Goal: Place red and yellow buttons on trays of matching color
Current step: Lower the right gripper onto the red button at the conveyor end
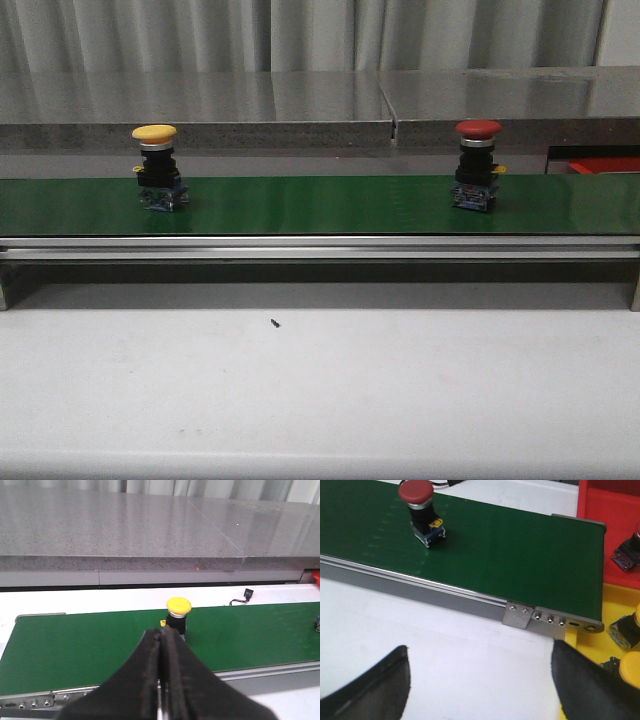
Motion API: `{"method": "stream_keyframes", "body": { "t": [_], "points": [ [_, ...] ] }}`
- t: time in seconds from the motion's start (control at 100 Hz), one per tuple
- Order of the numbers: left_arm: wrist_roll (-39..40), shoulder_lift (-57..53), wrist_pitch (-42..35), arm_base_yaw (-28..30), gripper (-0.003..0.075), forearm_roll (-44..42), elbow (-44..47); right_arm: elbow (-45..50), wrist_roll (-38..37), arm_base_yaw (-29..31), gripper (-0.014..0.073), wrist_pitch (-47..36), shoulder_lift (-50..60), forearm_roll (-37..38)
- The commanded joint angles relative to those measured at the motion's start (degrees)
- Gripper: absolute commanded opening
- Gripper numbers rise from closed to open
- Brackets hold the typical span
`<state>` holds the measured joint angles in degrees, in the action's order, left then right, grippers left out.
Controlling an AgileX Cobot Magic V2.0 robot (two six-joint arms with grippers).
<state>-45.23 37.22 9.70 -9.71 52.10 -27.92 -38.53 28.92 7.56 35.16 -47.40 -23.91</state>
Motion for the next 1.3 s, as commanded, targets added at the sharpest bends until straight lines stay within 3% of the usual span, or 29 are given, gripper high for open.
{"method": "stream_keyframes", "body": {
  "t": [0.0, 0.63, 1.17, 1.23, 1.29],
  "points": [
    [-0.17, -0.16, -2.81, 0.19, -0.0019, 1.18, -1.55, -2.2, 0.31, 0.08, 0.0637, -4.84, 0.07, -1.95],
    [-0.17, -0.16, -2.81, 0.19, -0.0019, 1.18, -1.55, -23.67, 2.86, -2.7, 0.0636, -0.71, -32.14, -2.0],
    [-0.17, -0.16, -2.81, 0.19, -0.0019, 1.18, -1.55, -37.96, 3.22, -4.55, 0.063, -0.88, -49.87, -0.33],
    [-0.17, -0.16, -2.81, 0.19, -0.0019, 1.18, -1.55, -39.14, 3.22, -4.55, 0.0597, -0.68, -51.4, -0.14],
    [-0.17, -0.16, -2.81, 0.19, -0.0019, 1.18, -1.55, -40.11, 3.22, -4.48, 0.0503, 0.12, -52.3, 0.06]
  ]
}}
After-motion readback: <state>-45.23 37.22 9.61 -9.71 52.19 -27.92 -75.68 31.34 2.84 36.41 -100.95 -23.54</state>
